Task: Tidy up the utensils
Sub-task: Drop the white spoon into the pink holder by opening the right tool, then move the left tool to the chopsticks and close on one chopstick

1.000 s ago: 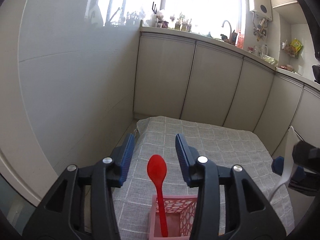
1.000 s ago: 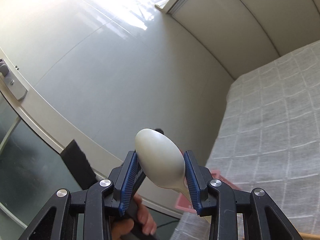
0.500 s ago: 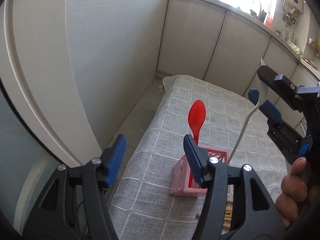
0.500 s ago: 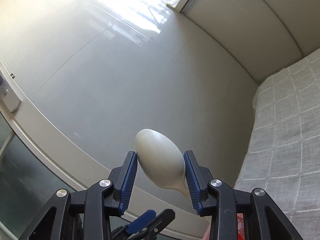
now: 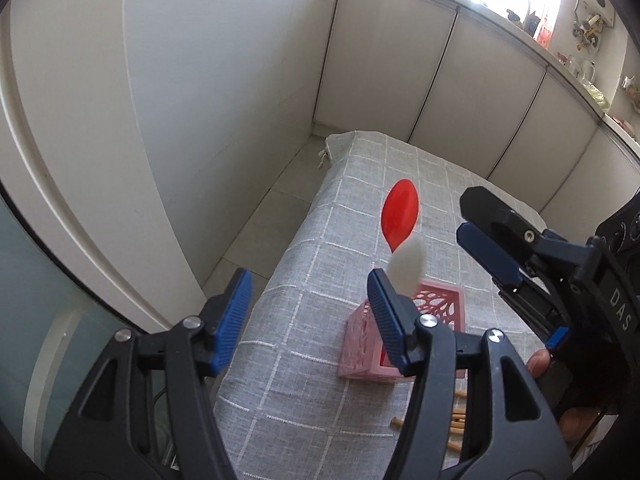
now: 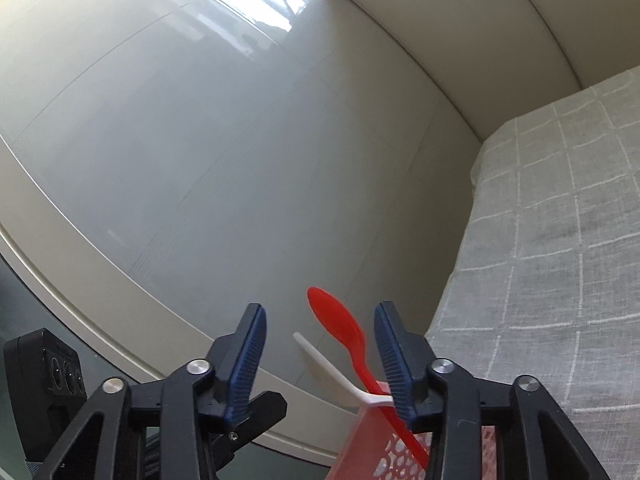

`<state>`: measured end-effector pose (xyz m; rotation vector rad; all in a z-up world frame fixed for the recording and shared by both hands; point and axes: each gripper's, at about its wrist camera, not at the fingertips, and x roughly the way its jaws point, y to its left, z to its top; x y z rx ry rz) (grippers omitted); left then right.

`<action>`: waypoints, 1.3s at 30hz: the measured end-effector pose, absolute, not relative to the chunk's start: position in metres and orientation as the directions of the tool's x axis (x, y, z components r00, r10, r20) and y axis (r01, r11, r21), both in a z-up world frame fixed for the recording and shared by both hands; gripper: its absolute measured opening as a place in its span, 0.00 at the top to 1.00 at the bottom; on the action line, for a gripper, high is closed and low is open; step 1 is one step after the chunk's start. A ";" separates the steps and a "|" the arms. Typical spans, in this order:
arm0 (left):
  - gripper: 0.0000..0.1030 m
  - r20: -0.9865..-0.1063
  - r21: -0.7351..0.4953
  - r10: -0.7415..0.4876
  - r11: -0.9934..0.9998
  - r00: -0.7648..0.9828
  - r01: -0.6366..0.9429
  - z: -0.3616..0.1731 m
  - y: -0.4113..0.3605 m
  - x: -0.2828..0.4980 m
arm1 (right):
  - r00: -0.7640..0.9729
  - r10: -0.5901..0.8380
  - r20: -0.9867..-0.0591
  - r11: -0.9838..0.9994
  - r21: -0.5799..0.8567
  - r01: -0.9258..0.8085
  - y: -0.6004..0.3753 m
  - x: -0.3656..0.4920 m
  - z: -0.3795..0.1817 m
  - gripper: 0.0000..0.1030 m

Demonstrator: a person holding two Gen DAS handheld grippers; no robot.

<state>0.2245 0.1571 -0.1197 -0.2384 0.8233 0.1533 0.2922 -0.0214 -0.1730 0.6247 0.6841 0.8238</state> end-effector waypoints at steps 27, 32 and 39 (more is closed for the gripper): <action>0.19 -0.724 -0.047 -0.019 0.999 0.690 -0.022 -0.094 0.070 0.187 | 0.628 0.488 -0.607 0.870 0.398 -0.292 -0.183 0.181 -0.116 0.16; 0.17 -0.732 -0.032 -0.052 0.999 0.679 0.042 -0.097 0.038 0.184 | 0.622 0.408 -0.668 0.911 0.341 -0.232 -0.207 0.163 -0.128 0.12; 0.10 -0.785 -0.023 -0.120 0.986 0.608 0.165 -0.123 -0.009 0.185 | 0.531 0.276 -0.801 0.961 0.233 -0.147 -0.226 0.160 -0.159 0.11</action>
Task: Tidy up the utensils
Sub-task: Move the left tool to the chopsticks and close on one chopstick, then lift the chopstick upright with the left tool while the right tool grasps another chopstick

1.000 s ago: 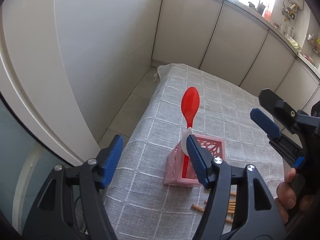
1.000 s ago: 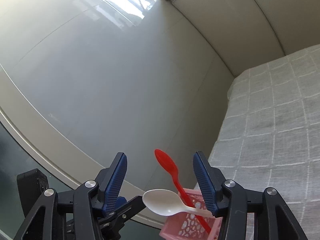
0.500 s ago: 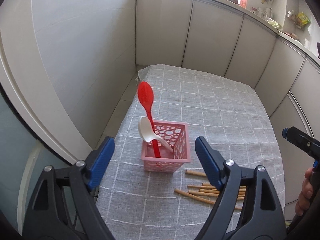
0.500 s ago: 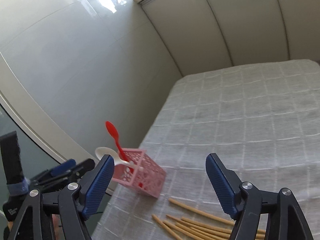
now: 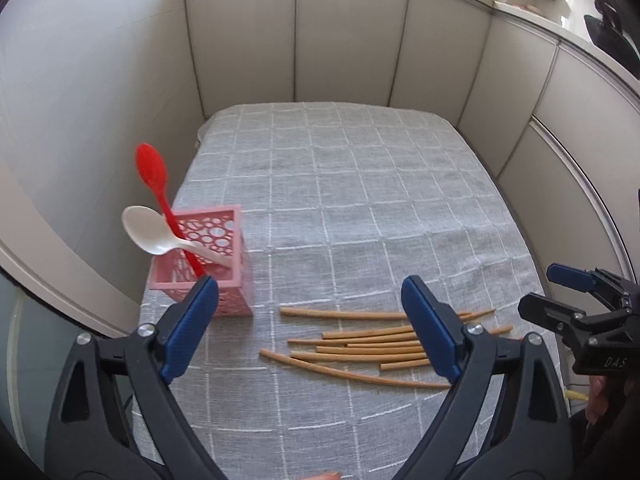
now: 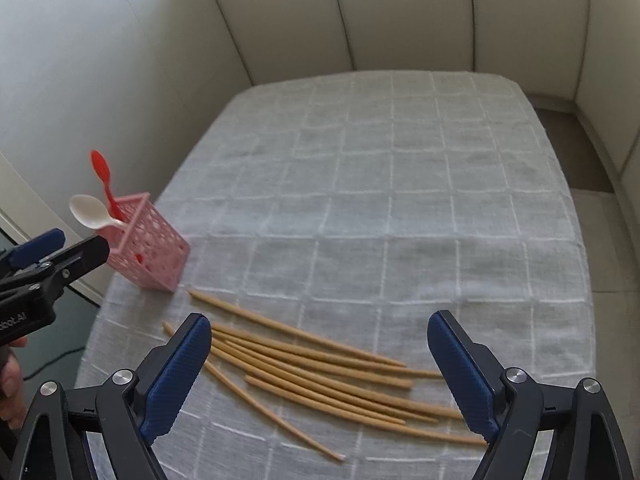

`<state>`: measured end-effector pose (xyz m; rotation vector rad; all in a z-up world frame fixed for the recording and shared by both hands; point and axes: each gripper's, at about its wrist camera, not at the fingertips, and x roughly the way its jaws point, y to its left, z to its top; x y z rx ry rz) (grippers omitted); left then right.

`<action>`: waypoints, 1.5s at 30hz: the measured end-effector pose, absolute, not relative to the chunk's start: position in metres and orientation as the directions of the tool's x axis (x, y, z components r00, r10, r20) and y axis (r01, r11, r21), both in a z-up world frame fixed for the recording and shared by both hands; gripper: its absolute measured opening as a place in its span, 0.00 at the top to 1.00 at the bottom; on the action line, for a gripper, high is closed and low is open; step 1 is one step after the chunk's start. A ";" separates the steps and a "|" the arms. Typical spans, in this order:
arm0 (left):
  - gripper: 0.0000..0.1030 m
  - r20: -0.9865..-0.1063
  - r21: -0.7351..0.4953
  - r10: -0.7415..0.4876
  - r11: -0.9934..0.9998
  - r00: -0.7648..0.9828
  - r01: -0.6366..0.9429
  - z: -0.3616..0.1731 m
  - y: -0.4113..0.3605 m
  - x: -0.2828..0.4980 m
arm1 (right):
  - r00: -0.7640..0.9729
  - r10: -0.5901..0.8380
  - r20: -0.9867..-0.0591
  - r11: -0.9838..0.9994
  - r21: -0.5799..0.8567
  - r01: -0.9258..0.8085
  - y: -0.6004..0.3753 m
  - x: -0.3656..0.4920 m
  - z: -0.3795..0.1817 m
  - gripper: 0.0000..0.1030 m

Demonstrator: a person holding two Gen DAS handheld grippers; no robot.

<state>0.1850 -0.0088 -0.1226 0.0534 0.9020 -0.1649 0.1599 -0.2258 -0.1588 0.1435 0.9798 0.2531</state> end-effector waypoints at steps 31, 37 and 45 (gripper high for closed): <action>0.30 -0.947 0.234 0.002 0.687 0.321 0.688 -0.243 -0.157 0.226 | 0.369 0.165 -0.915 0.938 0.261 0.227 -0.342 0.174 -0.217 0.11; 0.39 -0.967 0.199 0.002 0.635 0.256 0.747 -0.248 -0.178 0.230 | 0.371 0.172 -0.912 0.933 0.272 0.237 -0.343 0.174 -0.215 0.11; 0.74 -0.983 0.051 -0.095 0.690 0.160 0.722 -0.245 -0.207 0.244 | 0.369 0.175 -0.913 0.926 0.280 0.254 -0.346 0.174 -0.218 0.11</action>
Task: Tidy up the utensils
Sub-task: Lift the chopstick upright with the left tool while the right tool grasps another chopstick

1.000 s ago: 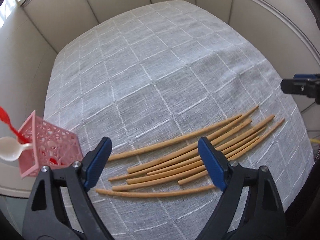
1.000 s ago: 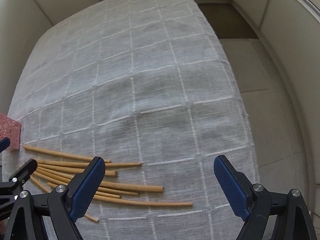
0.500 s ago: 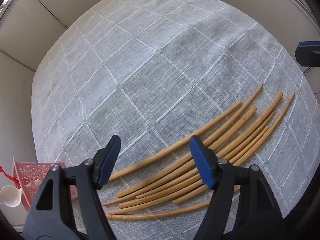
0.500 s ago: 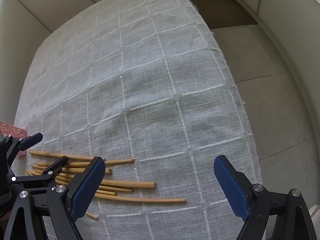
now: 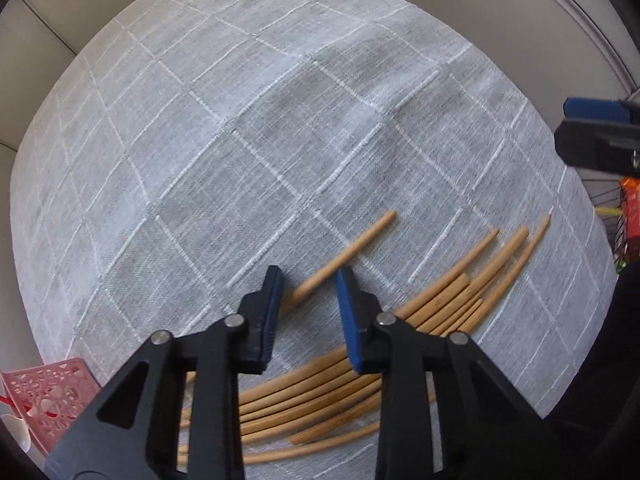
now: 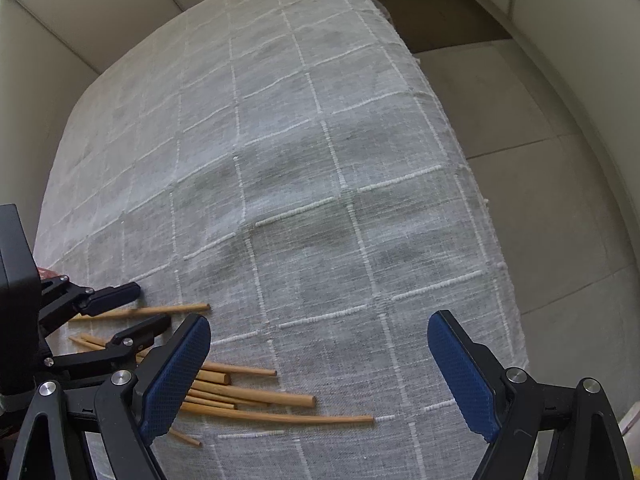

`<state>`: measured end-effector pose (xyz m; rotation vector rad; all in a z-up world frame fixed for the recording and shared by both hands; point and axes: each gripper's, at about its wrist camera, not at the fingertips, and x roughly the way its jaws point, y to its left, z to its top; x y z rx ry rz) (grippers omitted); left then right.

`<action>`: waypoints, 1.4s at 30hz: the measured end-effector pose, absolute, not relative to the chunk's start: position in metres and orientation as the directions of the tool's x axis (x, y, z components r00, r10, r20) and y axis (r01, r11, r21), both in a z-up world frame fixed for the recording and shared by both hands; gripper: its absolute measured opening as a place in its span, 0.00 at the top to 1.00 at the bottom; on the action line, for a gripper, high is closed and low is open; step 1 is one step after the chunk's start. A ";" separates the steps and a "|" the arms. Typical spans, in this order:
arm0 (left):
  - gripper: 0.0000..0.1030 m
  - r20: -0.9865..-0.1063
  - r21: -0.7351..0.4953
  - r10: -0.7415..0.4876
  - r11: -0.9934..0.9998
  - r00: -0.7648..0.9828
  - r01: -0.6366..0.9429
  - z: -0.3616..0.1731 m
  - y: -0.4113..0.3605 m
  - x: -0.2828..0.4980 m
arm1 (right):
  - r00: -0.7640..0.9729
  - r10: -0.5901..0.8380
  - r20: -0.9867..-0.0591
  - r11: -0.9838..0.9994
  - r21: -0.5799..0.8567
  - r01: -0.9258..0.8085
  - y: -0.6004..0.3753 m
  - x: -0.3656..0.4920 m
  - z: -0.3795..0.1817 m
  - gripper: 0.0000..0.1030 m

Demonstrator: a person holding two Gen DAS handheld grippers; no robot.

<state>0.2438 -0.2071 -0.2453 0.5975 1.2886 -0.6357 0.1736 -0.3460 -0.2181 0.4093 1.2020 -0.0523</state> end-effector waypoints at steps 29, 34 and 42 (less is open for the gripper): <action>0.93 -0.840 -0.106 -0.282 0.923 0.465 0.369 -0.154 -0.063 0.246 | 0.318 0.354 -0.880 0.872 0.433 0.227 -0.317 0.202 -0.248 0.15; 0.93 -0.780 -0.167 -0.331 0.928 0.532 0.333 -0.137 -0.037 0.224 | 0.288 0.354 -0.890 0.873 0.425 0.239 -0.299 0.214 -0.266 0.27; 0.93 -0.745 -0.239 -0.377 0.921 0.551 0.307 -0.122 -0.015 0.216 | 0.315 0.224 -0.922 0.922 0.305 0.238 -0.265 0.225 -0.269 0.38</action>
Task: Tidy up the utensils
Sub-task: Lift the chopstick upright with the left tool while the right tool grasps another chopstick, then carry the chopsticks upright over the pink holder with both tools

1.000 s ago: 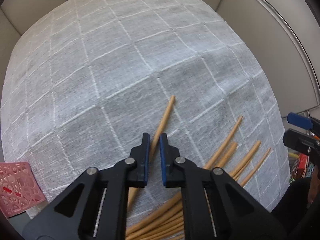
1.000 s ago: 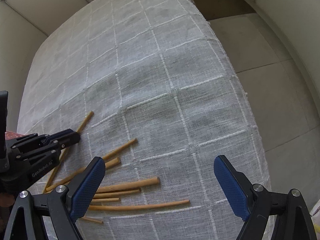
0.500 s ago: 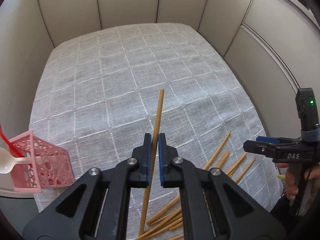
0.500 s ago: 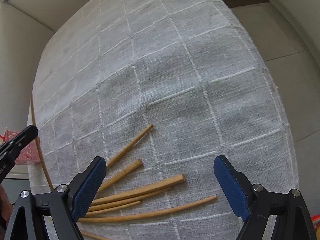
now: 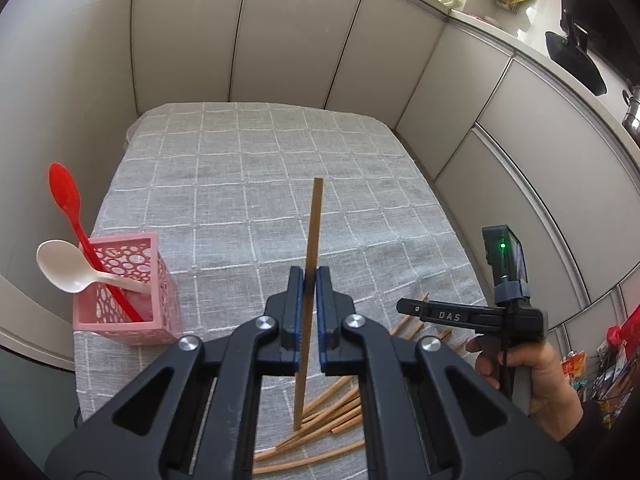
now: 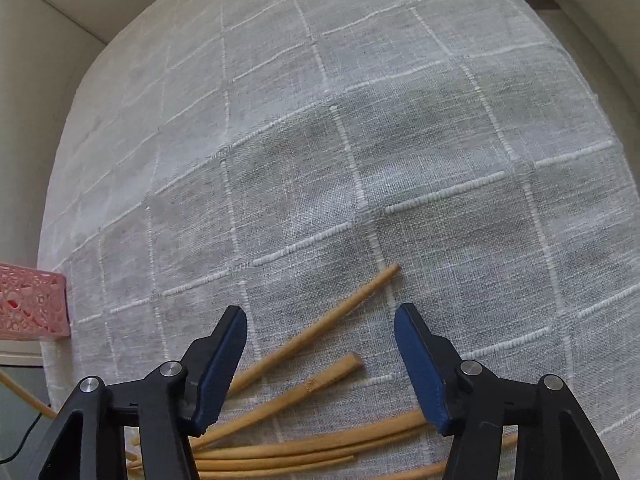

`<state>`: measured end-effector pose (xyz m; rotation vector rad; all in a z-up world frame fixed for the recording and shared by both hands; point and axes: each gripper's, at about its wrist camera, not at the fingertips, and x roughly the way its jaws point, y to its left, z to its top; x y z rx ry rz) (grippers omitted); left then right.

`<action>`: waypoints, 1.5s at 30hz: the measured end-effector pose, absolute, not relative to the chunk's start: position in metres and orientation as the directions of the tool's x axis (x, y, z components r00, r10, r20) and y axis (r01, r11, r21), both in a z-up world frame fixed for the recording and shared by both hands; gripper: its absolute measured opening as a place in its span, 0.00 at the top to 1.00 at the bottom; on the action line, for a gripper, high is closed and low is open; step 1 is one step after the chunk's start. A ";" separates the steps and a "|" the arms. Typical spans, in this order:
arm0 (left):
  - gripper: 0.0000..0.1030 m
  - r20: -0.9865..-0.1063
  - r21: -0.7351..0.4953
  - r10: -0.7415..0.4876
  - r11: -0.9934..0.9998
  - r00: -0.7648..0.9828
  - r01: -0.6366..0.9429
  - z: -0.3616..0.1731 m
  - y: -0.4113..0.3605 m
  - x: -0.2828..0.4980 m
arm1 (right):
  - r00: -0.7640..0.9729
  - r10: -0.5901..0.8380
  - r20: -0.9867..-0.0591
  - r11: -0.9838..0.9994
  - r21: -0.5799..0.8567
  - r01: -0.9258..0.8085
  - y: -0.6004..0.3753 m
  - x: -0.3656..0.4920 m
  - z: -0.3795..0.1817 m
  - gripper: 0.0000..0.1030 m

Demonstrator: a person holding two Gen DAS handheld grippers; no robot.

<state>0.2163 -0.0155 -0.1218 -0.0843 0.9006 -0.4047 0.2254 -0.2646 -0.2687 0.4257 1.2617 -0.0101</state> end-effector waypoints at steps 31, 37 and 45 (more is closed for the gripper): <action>0.94 -0.737 -0.218 -0.326 0.944 0.593 0.248 -0.124 -0.007 0.211 | 0.462 0.289 -0.838 0.846 0.450 0.286 -0.280 0.243 -0.263 0.89; 0.94 -0.708 -0.208 -0.321 0.946 0.629 0.249 -0.114 -0.007 0.204 | 0.570 0.297 -0.766 0.867 0.467 0.176 -0.270 0.223 -0.214 0.91; 0.94 -0.648 -0.152 -0.284 0.958 0.707 0.245 -0.097 -0.009 0.193 | 0.752 0.223 -0.620 0.948 0.318 -0.019 -0.225 0.176 -0.141 0.94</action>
